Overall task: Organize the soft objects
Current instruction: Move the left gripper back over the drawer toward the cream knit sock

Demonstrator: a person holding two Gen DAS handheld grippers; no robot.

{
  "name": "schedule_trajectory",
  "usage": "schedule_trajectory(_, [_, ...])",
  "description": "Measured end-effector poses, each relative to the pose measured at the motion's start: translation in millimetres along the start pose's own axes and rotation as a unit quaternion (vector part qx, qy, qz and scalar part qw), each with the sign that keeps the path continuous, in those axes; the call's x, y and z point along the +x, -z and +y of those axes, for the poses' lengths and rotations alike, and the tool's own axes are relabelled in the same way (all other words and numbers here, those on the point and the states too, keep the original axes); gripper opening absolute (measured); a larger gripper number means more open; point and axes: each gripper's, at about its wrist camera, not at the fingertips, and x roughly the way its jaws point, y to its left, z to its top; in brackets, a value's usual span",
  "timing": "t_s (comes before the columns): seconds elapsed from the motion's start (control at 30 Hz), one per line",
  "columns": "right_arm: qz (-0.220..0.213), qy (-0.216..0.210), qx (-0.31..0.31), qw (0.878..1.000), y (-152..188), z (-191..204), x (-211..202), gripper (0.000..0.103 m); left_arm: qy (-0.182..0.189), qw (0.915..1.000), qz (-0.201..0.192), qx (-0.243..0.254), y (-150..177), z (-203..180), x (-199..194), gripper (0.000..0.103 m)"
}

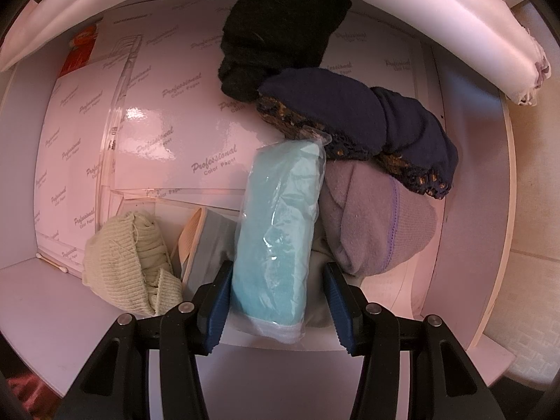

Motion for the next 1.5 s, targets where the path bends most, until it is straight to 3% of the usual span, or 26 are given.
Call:
schedule_trajectory(0.3, [-0.001,-0.010,0.008,1.000,-0.8,-7.3,0.7,0.052,0.009,0.9997,-0.021,-0.013,50.3,22.6,-53.2,0.043])
schedule_trajectory(0.63, [-0.003,-0.019,0.013,1.000,-0.7,-17.1,1.1,0.052,-0.028,0.9970,0.060,-0.039,114.8,60.2,-37.2,0.043])
schedule_trajectory(0.87, [-0.003,-0.033,0.022,0.999,1.1,-27.4,1.9,0.052,-0.052,0.9895,0.130,-0.036,144.5,80.1,-3.7,0.044])
schedule_trajectory(1.07, [-0.005,-0.038,0.023,0.999,3.2,-35.2,2.1,0.052,-0.073,0.9777,0.197,-0.014,166.3,81.1,30.6,0.045])
schedule_trajectory(1.27, [-0.006,-0.040,0.024,0.999,5.4,-37.8,1.4,0.052,-0.072,0.9735,0.216,0.018,171.8,71.1,40.8,0.045])
schedule_trajectory(1.5, [-0.006,-0.036,0.019,0.999,8.7,-38.5,-1.5,0.054,-0.075,0.9664,0.246,0.004,182.0,77.0,52.3,0.045])
